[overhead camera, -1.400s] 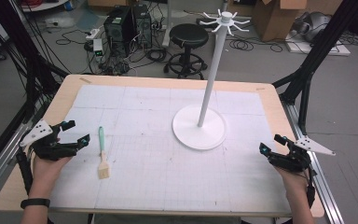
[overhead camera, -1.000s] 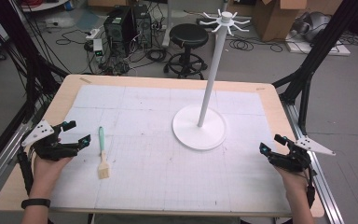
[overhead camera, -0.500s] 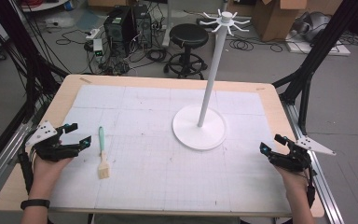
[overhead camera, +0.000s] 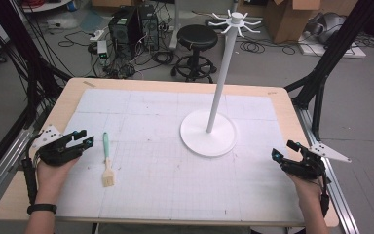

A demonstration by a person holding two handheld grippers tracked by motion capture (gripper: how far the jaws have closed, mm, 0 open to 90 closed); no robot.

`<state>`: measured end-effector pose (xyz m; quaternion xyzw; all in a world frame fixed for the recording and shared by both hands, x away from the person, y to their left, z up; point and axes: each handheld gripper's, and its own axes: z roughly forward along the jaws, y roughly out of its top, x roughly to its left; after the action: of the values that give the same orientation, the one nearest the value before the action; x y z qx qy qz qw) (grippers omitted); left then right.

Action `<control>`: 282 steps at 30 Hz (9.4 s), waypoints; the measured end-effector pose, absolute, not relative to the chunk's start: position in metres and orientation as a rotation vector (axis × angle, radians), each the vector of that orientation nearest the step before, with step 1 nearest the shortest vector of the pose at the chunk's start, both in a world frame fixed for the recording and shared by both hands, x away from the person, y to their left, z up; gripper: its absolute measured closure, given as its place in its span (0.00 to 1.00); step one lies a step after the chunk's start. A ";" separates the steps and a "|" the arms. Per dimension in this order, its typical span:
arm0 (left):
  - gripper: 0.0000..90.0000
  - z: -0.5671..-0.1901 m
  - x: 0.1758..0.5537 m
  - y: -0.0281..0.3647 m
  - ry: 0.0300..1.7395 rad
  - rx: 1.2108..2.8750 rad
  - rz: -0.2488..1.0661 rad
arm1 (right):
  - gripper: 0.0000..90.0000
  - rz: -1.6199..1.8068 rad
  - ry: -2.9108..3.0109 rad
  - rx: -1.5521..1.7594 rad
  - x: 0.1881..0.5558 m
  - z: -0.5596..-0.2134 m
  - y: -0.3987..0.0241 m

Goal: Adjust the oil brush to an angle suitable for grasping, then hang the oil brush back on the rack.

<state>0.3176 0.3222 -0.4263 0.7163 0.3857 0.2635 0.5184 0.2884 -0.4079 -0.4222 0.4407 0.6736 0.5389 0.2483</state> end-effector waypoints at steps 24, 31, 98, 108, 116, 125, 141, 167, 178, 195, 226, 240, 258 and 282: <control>1.00 -0.445 0.342 0.313 1.102 1.867 0.591 | 0.20 1.477 1.833 1.201 0.289 -0.422 -0.408; 1.00 -0.444 0.354 0.301 1.141 1.915 0.582 | 0.20 1.471 1.846 1.201 0.290 -0.423 -0.408; 1.00 -0.446 0.383 0.180 0.629 2.188 0.314 | 0.20 1.479 1.863 1.200 0.290 -0.423 -0.408; 0.71 -0.436 0.380 0.188 0.678 2.167 0.357 | 0.20 1.481 1.866 1.205 0.290 -0.423 -0.408; 0.36 -0.410 0.364 0.207 0.726 2.098 0.460 | 0.20 1.483 1.870 1.202 0.291 -0.423 -0.408; 0.27 -0.396 0.332 0.244 0.739 1.873 0.500 | 0.20 1.486 1.866 1.208 0.290 -0.423 -0.408; 0.17 -0.397 0.305 0.296 0.793 1.712 0.549 | 0.20 1.481 1.869 1.203 0.290 -0.423 -0.409; 0.15 -0.392 0.300 0.289 0.722 1.735 0.464 | 0.17 1.473 1.879 1.193 0.289 -0.420 -0.411; 0.15 -0.399 0.302 0.270 0.742 1.813 0.445 | 0.17 1.477 1.885 1.183 0.289 -0.420 -0.410; 0.20 -0.422 0.309 0.238 0.777 1.999 0.424 | 0.17 1.474 1.888 1.192 0.289 -0.420 -0.411; 0.76 -0.439 0.311 0.212 0.824 2.220 0.359 | 0.17 1.478 1.892 1.199 0.289 -0.421 -0.410; 0.90 -0.440 0.309 0.210 0.838 2.207 0.372 | 0.17 1.485 1.888 1.206 0.289 -0.421 -0.410; 0.91 -0.437 0.310 0.214 0.841 2.148 0.358 | 0.17 1.487 1.886 1.212 0.289 -0.421 -0.411; 0.91 -0.373 0.324 0.190 0.719 1.796 0.438 | 0.17 1.496 1.872 1.218 0.288 -0.420 -0.412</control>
<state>0.3245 0.1898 -0.3733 0.7578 0.3036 0.1848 0.5473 0.2883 -0.4120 -0.4200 0.4413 0.6786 0.5423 0.2248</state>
